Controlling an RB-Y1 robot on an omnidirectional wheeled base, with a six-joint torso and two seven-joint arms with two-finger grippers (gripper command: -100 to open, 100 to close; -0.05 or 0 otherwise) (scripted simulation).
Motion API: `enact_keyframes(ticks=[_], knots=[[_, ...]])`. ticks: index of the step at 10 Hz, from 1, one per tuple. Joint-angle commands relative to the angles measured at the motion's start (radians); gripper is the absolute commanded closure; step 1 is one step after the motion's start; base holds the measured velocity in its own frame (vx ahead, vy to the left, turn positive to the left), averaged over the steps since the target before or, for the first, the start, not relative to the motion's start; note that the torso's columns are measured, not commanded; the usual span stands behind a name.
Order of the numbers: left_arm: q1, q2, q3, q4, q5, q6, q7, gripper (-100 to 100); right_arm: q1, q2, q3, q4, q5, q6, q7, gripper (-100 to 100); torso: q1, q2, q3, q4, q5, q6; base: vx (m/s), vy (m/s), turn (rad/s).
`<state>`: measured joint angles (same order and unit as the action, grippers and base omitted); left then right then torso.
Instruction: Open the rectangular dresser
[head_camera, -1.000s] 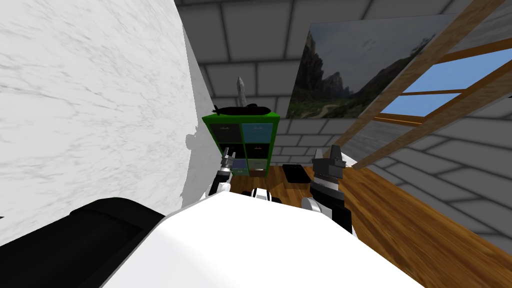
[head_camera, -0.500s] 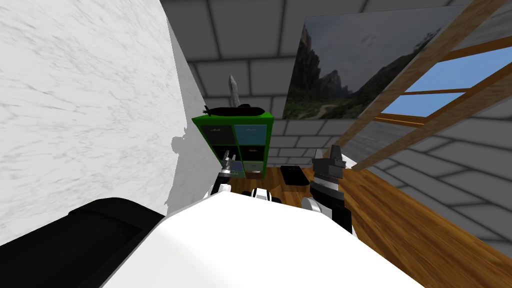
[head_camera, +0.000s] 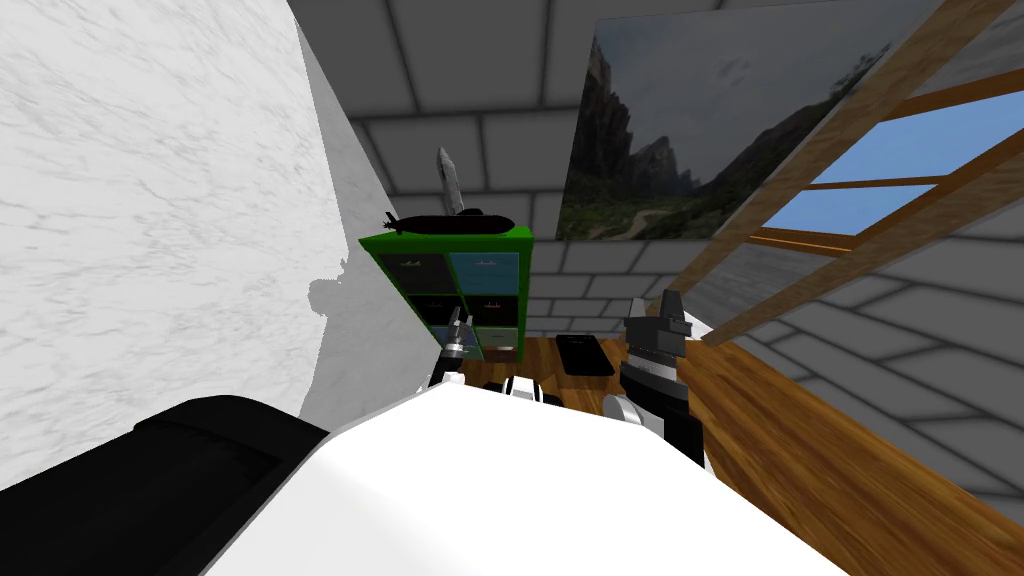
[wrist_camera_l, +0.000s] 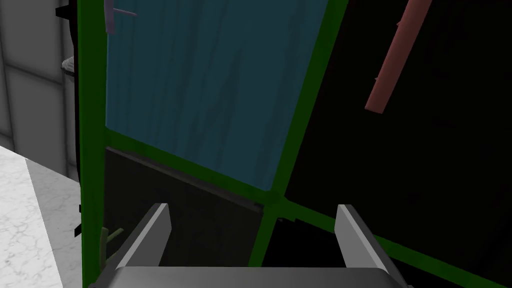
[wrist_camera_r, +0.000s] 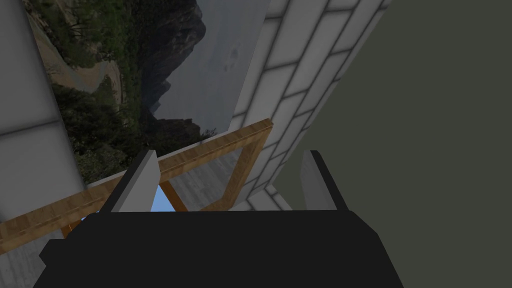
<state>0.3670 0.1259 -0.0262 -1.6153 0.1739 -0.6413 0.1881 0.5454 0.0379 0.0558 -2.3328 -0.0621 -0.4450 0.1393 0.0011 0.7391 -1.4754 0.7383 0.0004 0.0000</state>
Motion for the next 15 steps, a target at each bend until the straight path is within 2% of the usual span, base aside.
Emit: enact_keyframes(ticks=[1, 3, 8, 10, 11, 14, 15], knots=[[-0.016, -0.009, 0.004, 0.073, 0.008, -0.026, 0.008, -100, 0.000, 0.000, 0.000, 0.000, 0.000, 0.000, 0.000, 0, 0.000, 0.000, 0.000, 0.000, 0.000, 0.000, 0.122, -0.114, -0.004], [-0.020, -0.013, 0.005, 0.097, 0.010, -0.034, 0.010, -100, 0.000, 0.000, 0.000, 0.000, 0.000, 0.000, 0.000, 0, -0.002, -0.001, -0.001, 0.000, -0.001, 0.000, 0.083, -0.103, 0.002], [-0.041, -0.040, 0.009, 0.211, 0.021, -0.072, 0.019, -100, 0.000, 0.000, 0.000, 0.000, 0.000, 0.000, 0.000, 0, -0.001, -0.002, -0.001, -0.001, 0.000, 0.000, 0.075, -0.082, -0.002], [-0.040, -0.044, 0.008, 0.210, 0.020, -0.072, 0.017, -100, 0.000, 0.000, 0.000, 0.000, 0.000, 0.000, 0.000, 0, -0.001, -0.002, -0.001, 0.000, -0.001, 0.000, 0.064, -0.065, 0.002], [-0.091, -0.040, 0.018, 0.263, 0.022, -0.084, 0.019, -100, 0.000, 0.000, 0.000, 0.000, 0.000, 0.000, 0.000, 0, 0.002, 0.002, 0.001, 0.000, 0.000, 0.000, -0.041, -0.013, 0.041], [-0.180, -0.035, 0.029, 0.355, 0.023, -0.095, 0.021, -100, 0.000, 0.000, 0.000, 0.000, 0.000, 0.000, 0.000, 0, -0.001, 0.003, 0.002, 0.001, 0.000, 0.000, -0.079, -0.006, 0.026], [-0.195, -0.035, 0.029, 0.382, 0.023, -0.095, 0.021, -100, 0.000, 0.000, 0.000, 0.000, 0.000, 0.000, 0.000, 0, -0.001, 0.000, 0.000, 0.000, 0.000, 0.000, -0.033, 0.005, -0.005]])
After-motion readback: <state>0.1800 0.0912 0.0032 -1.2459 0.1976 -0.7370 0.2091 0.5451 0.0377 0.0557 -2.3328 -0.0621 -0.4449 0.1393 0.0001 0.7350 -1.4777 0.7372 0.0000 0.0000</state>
